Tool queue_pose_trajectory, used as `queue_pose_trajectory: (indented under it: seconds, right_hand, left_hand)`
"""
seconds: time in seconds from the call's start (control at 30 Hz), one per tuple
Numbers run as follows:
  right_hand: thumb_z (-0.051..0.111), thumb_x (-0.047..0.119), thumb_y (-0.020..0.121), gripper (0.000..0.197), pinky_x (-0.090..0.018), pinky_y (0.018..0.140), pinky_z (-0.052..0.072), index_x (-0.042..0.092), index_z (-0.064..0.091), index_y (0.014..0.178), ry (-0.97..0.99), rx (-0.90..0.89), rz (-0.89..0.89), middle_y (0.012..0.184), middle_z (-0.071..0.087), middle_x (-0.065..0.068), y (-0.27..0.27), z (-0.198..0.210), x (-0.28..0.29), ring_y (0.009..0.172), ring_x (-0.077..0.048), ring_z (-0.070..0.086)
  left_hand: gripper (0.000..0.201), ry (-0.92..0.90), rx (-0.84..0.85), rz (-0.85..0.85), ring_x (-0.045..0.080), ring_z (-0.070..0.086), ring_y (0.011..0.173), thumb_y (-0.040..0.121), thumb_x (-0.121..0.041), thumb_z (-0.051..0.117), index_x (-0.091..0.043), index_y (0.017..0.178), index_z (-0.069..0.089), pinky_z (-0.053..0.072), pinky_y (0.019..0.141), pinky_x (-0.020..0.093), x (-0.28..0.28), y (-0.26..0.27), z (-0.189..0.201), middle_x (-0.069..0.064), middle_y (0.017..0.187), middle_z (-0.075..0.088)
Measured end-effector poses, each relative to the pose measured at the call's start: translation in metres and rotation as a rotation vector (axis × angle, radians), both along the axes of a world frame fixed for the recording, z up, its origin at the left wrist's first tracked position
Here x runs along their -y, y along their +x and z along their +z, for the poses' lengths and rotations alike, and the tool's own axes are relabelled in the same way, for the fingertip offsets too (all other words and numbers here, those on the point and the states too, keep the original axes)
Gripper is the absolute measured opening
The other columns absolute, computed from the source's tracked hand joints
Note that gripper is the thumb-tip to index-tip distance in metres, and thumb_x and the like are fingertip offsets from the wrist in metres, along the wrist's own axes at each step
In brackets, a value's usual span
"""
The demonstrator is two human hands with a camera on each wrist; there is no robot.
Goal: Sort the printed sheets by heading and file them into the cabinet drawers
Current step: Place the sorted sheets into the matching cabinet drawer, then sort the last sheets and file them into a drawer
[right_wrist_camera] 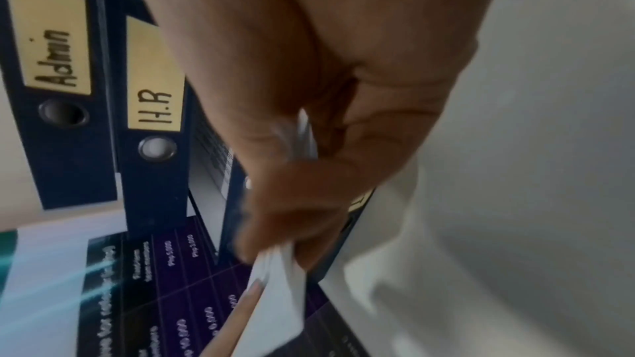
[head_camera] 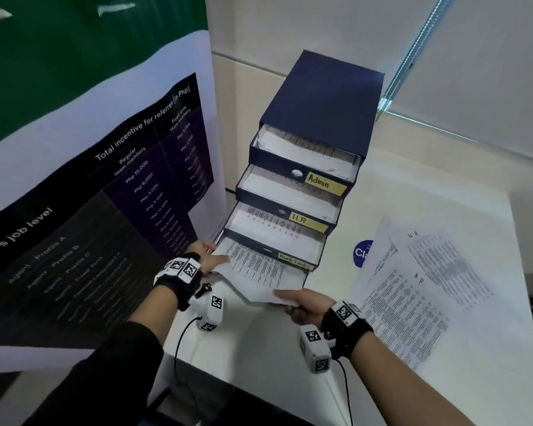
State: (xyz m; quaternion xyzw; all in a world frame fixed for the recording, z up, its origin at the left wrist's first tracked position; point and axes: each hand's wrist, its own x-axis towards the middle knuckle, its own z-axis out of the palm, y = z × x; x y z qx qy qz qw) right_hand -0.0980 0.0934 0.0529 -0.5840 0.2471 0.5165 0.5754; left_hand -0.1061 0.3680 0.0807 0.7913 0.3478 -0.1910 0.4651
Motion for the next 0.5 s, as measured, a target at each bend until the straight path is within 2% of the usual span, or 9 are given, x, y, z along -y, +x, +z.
queue_pose_trajectory:
  seconds: [0.03, 0.1, 0.17, 0.23, 0.3, 0.33, 0.37, 0.43, 0.5]
  right_hand:
    - [0.061, 0.016, 0.094, 0.011, -0.01, 0.029, 0.032, 0.005, 0.06, 0.096, 0.02, -0.018, -0.04, 0.06, 0.063, -0.003, 0.004, -0.002, 0.0, 0.031, -0.002, 0.04]
    - [0.055, 0.007, 0.096, 0.01, -0.01, 0.028, 0.032, 0.003, 0.056, 0.105, -0.022, -0.037, -0.143, 0.059, 0.064, -0.005, 0.014, -0.01, -0.002, 0.029, -0.002, 0.038]
    - [0.051, -0.002, 0.095, 0.025, -0.013, 0.035, 0.042, -0.008, 0.05, 0.119, -0.058, 0.007, -0.2, 0.092, 0.07, -0.021, 0.02, -0.014, -0.006, 0.04, -0.01, 0.056]
    - [0.052, -0.009, 0.091, 0.034, -0.018, 0.056, 0.053, -0.015, 0.049, 0.124, -0.051, 0.04, -0.269, 0.129, 0.056, -0.028, 0.021, -0.019, -0.011, 0.085, -0.025, 0.071]
    - [0.06, -0.011, 0.084, 0.031, -0.023, 0.082, 0.054, -0.014, 0.054, 0.114, 0.016, 0.042, -0.309, 0.131, 0.054, -0.024, 0.019, -0.019, -0.018, 0.118, -0.033, 0.059]
    - [0.07, -0.009, 0.075, 0.037, -0.026, 0.09, 0.051, -0.012, 0.056, 0.11, 0.039, 0.054, -0.315, 0.127, 0.057, -0.023, 0.02, -0.025, -0.019, 0.115, -0.033, 0.06]
    - [0.082, -0.005, 0.061, 0.049, -0.026, 0.088, 0.05, -0.007, 0.057, 0.103, 0.082, 0.055, -0.345, 0.114, 0.06, -0.021, 0.021, -0.028, -0.019, 0.1, -0.03, 0.062]
    - [0.094, 0.001, 0.044, 0.064, -0.026, 0.065, 0.047, 0.001, 0.053, 0.094, 0.169, 0.045, -0.388, 0.086, 0.057, -0.014, 0.019, -0.023, -0.017, 0.071, -0.025, 0.05]
    - [0.075, 0.0, 0.077, 0.022, -0.028, 0.065, 0.052, 0.001, 0.057, 0.089, 0.186, 0.019, -0.367, 0.076, 0.062, -0.015, 0.016, 0.008, -0.01, 0.07, -0.026, 0.053]
  left_hand:
    - [0.034, 0.02, 0.025, 0.042, 0.031, 0.068, 0.083, 0.076, -0.032, 0.081, -0.021, 0.096, 0.055, 0.06, 0.072, 0.04, 0.003, 0.006, -0.001, 0.01, 0.104, 0.062]
    - [0.027, 0.052, 0.071, 0.1, 0.025, 0.067, 0.072, 0.08, -0.031, 0.077, -0.02, 0.094, 0.057, 0.059, 0.066, 0.033, 0.009, 0.013, 0.0, 0.005, 0.094, 0.065]
    - [0.024, 0.142, 0.118, 0.052, 0.015, 0.062, 0.066, 0.078, -0.035, 0.078, -0.019, 0.088, 0.062, 0.048, 0.056, 0.021, 0.016, 0.016, -0.001, -0.001, 0.087, 0.064]
    - [0.025, 0.233, 0.14, -0.08, 0.015, 0.061, 0.081, 0.071, -0.04, 0.082, -0.023, 0.072, 0.065, 0.049, 0.066, 0.022, 0.02, 0.016, -0.005, -0.003, 0.093, 0.062]
    - [0.024, 0.166, 0.115, -0.24, 0.017, 0.064, 0.083, 0.069, -0.043, 0.083, -0.025, 0.066, 0.068, 0.054, 0.071, 0.026, 0.027, 0.017, -0.01, -0.002, 0.086, 0.066]
    - [0.02, 0.096, 0.099, -0.318, 0.019, 0.067, 0.083, 0.071, -0.044, 0.082, -0.026, 0.069, 0.072, 0.056, 0.073, 0.026, 0.032, 0.018, -0.012, 0.0, 0.083, 0.07]
    - [0.015, 0.046, 0.08, -0.396, 0.02, 0.068, 0.087, 0.076, -0.043, 0.079, -0.028, 0.078, 0.076, 0.057, 0.078, 0.026, 0.039, 0.019, -0.014, 0.002, 0.087, 0.073]
    - [0.024, 0.054, 0.048, -0.564, 0.019, 0.065, 0.106, 0.088, -0.04, 0.066, -0.029, 0.107, 0.075, 0.049, 0.088, 0.02, 0.056, 0.023, -0.019, 0.001, 0.113, 0.072]
    - [0.034, 0.137, -0.025, -0.709, 0.022, 0.056, 0.121, 0.097, -0.04, 0.051, -0.03, 0.127, 0.064, 0.04, 0.094, 0.019, 0.073, 0.03, -0.024, 0.0, 0.134, 0.061]
